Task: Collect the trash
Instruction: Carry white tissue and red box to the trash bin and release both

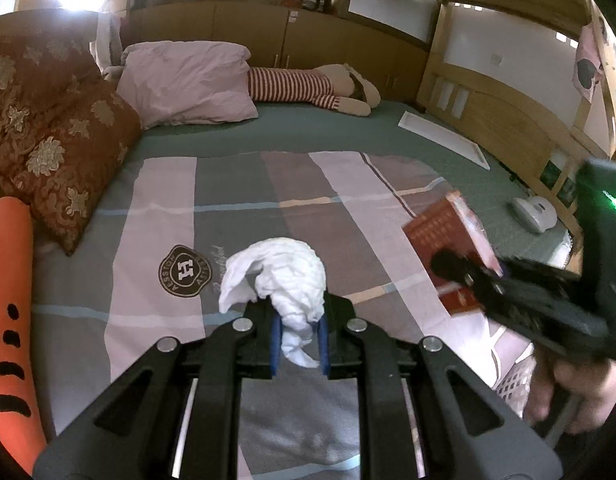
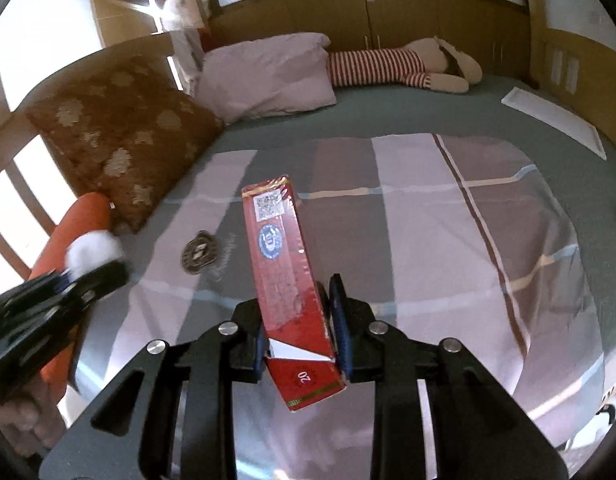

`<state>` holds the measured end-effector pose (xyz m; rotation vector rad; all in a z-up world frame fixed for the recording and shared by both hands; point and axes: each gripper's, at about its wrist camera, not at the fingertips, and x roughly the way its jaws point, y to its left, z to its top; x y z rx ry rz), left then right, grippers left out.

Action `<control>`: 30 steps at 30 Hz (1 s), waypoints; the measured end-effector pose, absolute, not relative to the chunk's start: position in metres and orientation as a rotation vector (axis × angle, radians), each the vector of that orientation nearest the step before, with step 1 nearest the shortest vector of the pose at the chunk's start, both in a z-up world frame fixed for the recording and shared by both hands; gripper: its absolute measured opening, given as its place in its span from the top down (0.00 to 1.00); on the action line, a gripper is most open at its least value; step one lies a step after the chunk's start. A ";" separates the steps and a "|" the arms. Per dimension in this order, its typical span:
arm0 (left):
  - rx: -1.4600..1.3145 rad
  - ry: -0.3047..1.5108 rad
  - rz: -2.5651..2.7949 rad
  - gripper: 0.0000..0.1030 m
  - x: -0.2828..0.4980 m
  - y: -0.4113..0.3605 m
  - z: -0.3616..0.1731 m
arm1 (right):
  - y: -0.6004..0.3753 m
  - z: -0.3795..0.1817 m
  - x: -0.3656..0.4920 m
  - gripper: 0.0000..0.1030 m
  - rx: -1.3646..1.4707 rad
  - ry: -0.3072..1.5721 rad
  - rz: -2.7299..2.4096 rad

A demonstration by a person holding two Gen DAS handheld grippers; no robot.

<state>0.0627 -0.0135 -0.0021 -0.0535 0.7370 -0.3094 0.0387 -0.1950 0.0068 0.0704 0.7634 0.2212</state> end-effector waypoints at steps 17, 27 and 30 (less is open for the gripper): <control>-0.020 0.741 -0.334 0.86 0.062 -0.032 -0.006 | -0.309 0.055 -0.105 0.73 0.185 0.545 0.016; 0.099 0.737 -0.610 0.85 0.018 -0.138 0.000 | -0.459 -0.003 -0.227 0.34 0.256 0.707 -0.397; 0.161 0.745 -0.766 0.85 -0.014 -0.200 0.006 | -0.483 0.003 -0.256 0.32 0.336 0.622 -0.477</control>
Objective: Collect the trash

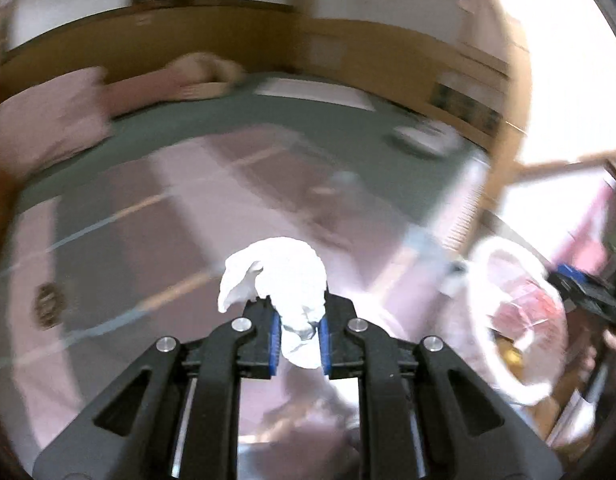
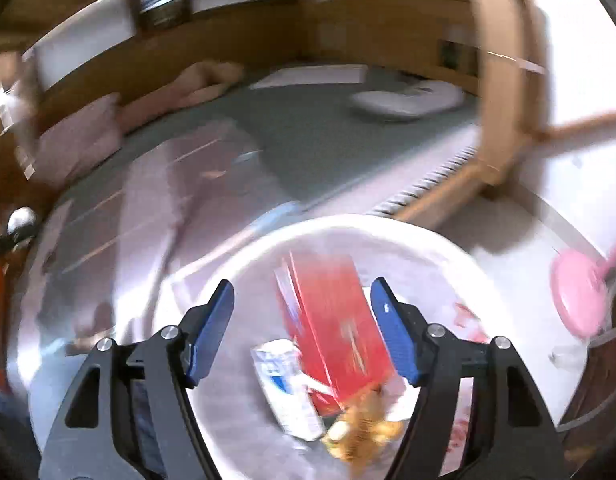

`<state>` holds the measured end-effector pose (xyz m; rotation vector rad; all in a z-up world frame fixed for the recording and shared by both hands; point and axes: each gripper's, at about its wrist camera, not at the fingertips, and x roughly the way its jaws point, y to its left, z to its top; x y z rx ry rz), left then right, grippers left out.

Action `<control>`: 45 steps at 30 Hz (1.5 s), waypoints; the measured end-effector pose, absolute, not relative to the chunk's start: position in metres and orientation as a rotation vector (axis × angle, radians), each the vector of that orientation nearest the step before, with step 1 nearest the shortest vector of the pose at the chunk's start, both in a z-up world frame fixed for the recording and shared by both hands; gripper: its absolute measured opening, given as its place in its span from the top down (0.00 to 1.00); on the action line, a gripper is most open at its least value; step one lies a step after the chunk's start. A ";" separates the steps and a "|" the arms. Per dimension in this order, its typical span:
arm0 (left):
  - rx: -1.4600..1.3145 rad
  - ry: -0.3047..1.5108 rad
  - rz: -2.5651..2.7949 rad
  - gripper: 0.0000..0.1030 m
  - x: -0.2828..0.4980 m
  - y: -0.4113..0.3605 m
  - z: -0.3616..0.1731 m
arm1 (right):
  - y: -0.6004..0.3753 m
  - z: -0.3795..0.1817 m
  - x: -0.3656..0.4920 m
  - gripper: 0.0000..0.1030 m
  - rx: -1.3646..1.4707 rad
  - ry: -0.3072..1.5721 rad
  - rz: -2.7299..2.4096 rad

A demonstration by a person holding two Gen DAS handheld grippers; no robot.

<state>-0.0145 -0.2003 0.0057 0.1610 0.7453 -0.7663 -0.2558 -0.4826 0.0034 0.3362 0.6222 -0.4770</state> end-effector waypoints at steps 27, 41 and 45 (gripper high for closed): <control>0.092 0.619 -0.384 0.04 0.018 -0.098 0.046 | -0.315 0.069 -0.092 0.12 0.176 0.511 -0.096; -0.057 0.652 0.002 0.04 0.059 0.031 0.010 | -0.186 0.019 0.036 0.07 0.002 0.586 0.076; -0.049 0.648 -0.027 0.04 0.059 0.025 0.006 | -0.194 0.017 0.039 0.07 0.066 0.610 0.084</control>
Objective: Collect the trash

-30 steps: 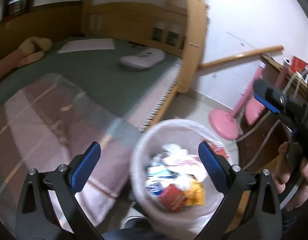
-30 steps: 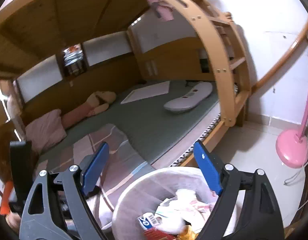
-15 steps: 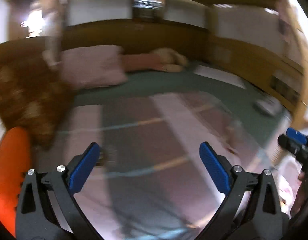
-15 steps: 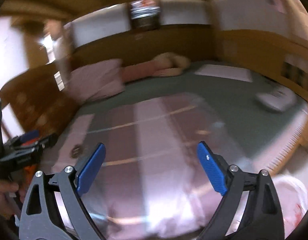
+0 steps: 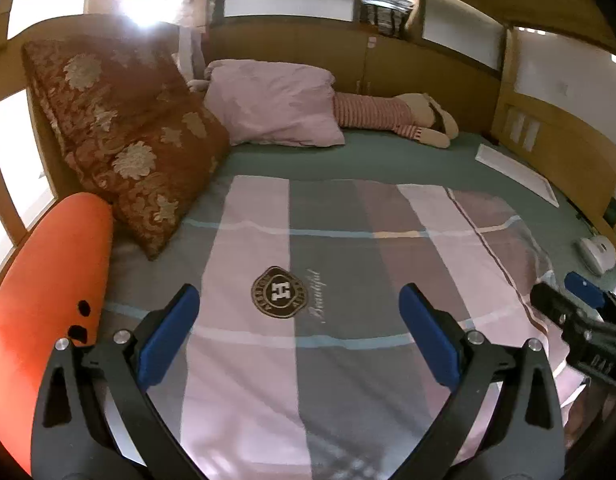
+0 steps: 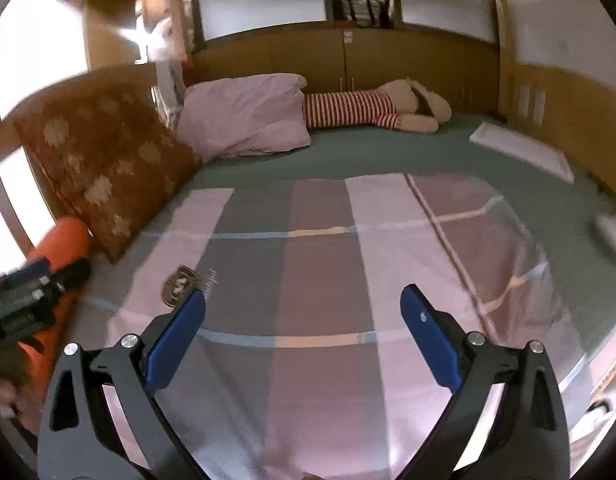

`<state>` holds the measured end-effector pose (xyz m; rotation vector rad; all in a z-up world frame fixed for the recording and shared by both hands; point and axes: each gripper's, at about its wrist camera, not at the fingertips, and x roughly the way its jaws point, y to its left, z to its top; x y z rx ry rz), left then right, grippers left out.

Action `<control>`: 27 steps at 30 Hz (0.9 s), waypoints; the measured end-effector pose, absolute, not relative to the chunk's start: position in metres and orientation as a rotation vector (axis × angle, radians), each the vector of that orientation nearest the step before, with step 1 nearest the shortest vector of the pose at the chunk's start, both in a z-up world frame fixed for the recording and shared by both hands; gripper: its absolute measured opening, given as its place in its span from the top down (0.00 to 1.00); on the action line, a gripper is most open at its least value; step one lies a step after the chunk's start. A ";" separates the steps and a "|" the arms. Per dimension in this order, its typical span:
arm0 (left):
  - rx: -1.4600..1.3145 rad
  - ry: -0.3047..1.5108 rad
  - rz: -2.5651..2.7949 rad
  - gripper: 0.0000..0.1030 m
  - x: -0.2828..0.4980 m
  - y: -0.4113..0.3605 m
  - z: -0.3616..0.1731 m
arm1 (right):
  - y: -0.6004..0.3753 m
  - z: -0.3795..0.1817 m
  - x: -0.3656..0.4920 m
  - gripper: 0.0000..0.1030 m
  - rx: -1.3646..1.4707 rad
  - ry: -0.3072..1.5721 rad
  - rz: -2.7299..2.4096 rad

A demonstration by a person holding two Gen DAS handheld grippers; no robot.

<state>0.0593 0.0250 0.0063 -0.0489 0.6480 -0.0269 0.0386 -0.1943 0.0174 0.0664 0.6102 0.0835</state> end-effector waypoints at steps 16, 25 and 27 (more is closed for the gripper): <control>-0.023 0.650 -0.046 0.04 0.054 0.014 0.000 | -0.196 0.013 0.041 0.07 0.054 0.616 0.069; -0.018 0.654 -0.055 0.04 0.053 0.012 0.000 | -0.196 0.012 0.042 0.07 0.054 0.621 0.070; -0.019 0.657 -0.056 0.04 0.053 0.012 -0.001 | -0.197 0.012 0.042 0.07 0.052 0.623 0.071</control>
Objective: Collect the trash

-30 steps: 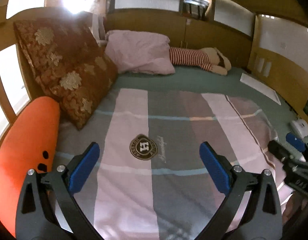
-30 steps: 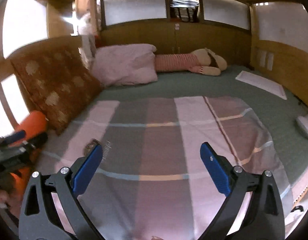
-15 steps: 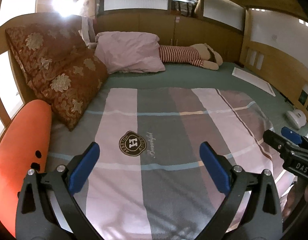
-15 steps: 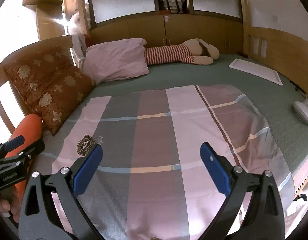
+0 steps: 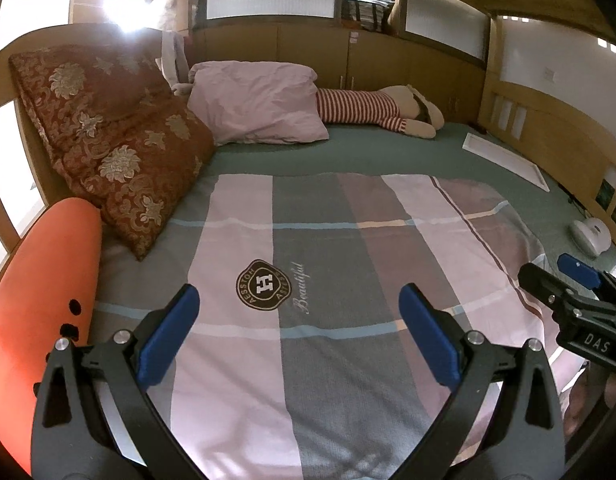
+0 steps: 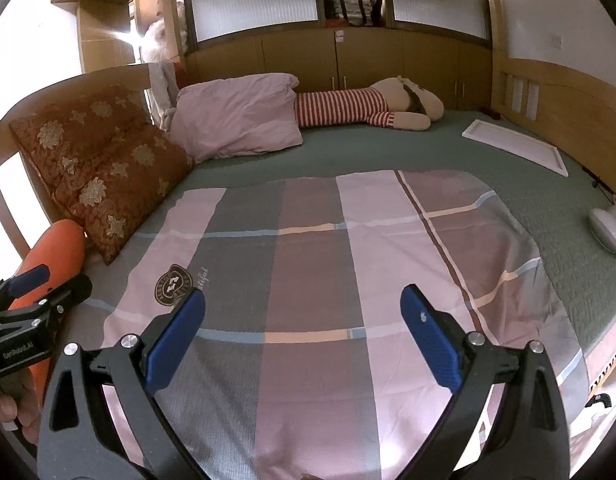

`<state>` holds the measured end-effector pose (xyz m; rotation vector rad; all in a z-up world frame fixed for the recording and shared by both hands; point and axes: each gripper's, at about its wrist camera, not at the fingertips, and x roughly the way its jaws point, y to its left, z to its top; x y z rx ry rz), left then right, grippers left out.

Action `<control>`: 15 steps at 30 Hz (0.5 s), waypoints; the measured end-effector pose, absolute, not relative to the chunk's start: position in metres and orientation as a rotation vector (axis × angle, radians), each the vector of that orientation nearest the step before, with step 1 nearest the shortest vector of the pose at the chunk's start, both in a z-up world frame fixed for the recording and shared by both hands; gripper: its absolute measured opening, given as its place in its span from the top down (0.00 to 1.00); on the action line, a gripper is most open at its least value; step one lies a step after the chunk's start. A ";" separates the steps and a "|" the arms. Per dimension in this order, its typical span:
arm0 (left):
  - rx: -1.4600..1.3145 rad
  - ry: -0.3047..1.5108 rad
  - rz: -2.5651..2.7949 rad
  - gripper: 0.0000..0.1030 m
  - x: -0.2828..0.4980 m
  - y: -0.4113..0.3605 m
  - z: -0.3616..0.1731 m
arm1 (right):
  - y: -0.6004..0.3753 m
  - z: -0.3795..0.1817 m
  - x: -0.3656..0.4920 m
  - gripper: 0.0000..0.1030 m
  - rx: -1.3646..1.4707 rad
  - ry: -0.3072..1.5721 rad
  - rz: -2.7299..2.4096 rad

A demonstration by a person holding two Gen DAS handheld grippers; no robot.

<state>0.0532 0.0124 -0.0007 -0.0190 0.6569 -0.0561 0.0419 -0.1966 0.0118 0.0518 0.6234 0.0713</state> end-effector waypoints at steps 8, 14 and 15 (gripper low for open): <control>-0.019 0.665 -0.057 0.04 0.055 0.012 -0.001 | -0.194 0.008 0.043 0.07 0.046 0.637 0.075; -0.028 0.668 -0.072 0.04 0.056 0.015 0.000 | -0.193 0.007 0.043 0.07 0.046 0.639 0.074; -0.033 0.669 -0.072 0.04 0.056 0.015 0.001 | -0.193 0.007 0.042 0.07 0.046 0.638 0.074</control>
